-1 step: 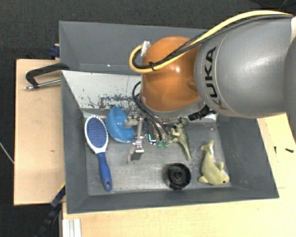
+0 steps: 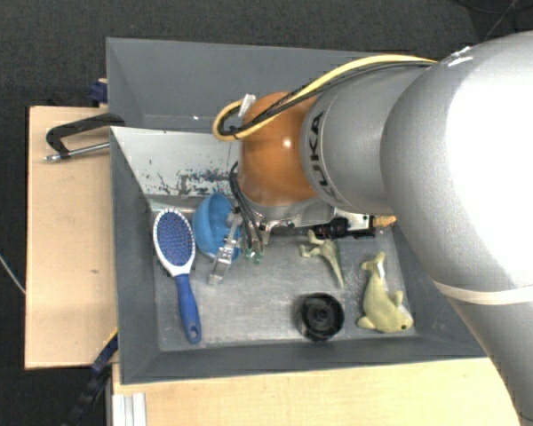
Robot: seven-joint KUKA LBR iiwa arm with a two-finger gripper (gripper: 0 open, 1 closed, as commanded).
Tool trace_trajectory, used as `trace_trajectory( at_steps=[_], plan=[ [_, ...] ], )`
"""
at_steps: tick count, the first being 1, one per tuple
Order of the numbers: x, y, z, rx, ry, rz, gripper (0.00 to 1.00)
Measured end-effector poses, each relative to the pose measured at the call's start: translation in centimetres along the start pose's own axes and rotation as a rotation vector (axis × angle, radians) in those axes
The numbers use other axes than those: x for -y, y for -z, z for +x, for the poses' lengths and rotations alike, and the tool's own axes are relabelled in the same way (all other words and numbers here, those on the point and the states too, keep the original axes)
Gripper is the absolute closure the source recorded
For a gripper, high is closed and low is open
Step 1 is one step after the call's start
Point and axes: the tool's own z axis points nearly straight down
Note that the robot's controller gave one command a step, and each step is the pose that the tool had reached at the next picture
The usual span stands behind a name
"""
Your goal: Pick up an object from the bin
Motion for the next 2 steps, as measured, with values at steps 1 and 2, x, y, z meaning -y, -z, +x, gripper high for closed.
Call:
trace_trajectory(
  at_steps=[1,2],
  plan=[
    [-1.6,1.8,1.2,0.003,-0.173,-0.002,0.00],
    [-1.2,3.0,0.8,0.003,-0.362,-0.001,0.00]
  ],
)
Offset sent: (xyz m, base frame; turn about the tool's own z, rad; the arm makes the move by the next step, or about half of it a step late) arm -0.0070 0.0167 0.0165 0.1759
